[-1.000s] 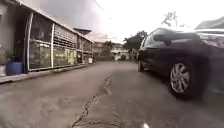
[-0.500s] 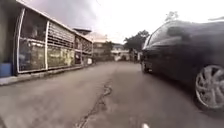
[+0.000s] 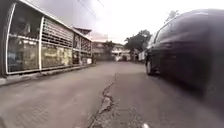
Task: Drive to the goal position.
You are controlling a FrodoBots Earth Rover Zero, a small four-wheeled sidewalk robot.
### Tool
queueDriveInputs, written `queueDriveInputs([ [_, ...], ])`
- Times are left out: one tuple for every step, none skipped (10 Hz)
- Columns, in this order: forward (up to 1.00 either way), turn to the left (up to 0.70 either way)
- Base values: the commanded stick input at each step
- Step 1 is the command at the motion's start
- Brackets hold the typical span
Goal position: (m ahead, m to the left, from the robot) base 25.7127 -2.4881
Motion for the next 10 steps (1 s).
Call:
queueDriveInputs([
  [1.0, 0.01],
  [1.0, 0.01],
  [1.0, 0.01],
  [1.0, 0.01],
  [1.0, 0.01],
  [1.0, 0.01],
  [1.0, 0.01],
  [1.0, 0.01],
  [1.0, 0.01],
  [1.0, 0.01],
])
